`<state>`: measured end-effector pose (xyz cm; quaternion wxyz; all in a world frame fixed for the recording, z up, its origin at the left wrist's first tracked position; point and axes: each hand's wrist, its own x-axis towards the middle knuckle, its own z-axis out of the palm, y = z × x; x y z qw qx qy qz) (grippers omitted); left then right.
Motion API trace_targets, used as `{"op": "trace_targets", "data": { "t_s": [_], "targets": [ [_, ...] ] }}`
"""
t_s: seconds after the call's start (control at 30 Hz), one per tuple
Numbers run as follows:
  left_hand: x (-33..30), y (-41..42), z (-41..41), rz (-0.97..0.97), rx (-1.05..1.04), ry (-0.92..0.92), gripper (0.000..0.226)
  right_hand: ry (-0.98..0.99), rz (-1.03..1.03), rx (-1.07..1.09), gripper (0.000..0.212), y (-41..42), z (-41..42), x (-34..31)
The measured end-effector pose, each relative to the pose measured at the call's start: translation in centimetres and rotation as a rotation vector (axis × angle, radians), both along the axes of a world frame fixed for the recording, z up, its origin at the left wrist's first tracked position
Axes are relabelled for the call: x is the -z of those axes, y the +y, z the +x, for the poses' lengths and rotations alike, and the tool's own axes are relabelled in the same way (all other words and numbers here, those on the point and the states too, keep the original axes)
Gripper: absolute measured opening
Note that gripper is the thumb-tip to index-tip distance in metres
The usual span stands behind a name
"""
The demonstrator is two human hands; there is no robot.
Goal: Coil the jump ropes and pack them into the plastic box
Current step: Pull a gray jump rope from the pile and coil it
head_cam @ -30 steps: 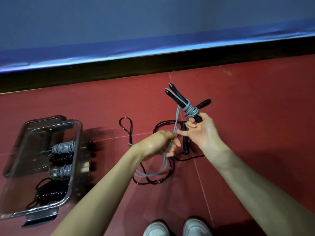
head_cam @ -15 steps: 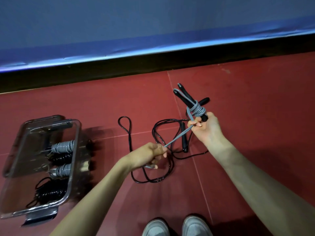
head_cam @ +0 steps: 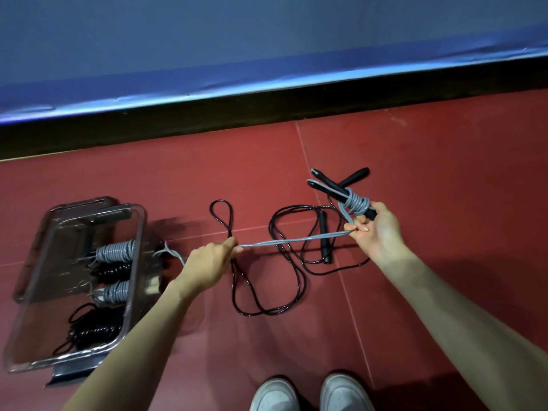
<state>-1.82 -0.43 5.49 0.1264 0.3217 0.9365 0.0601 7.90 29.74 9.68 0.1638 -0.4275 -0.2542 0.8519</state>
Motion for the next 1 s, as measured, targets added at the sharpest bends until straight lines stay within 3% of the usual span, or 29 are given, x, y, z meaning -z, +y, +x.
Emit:
{"op": "trace_targets", "data": {
  "t_s": [0.13,0.3,0.47,0.6,0.7,0.77,0.83,0.9,1.0],
  "targets": [
    [1.2,-1.1,-0.2,0.097,-0.051,0.044,0.048,-0.001,0.153,-0.058,0.024,-0.8,0.4,-0.1],
    [2.4,-1.3,0.7,0.171,-0.236,-0.109,0.029,0.006,0.243,-0.079,0.017,-0.6,0.7,0.1],
    [1.2,-1.6,0.8,0.273,-0.436,0.150,0.061,-0.069,0.444,-0.162,0.018,-0.5,0.9,0.2],
    [1.2,-2.6,0.5,0.209,-0.323,0.286,0.073,-0.114,0.624,-0.283,0.018,-1.1,0.5,0.1],
    [2.1,-3.7,-0.1,0.261,-0.102,0.287,0.062,-0.131,0.642,-0.266,0.019,-0.6,0.4,0.2],
    [2.5,-4.3,-0.5,0.382,-0.055,0.173,0.044,-0.142,0.653,-0.258,0.019,-0.2,0.5,0.1],
    [2.6,-4.2,-0.6,0.481,-0.155,0.011,0.036,-0.154,0.708,-0.284,0.018,0.0,0.6,0.1],
    [2.2,-3.7,-0.4,0.480,-0.364,-0.030,0.042,-0.166,0.780,-0.325,0.018,-0.3,0.6,0.3],
    [1.4,-2.9,-0.7,0.230,-0.695,0.011,0.060,-0.173,0.837,-0.373,0.017,-0.9,0.3,0.6]
  ]
}}
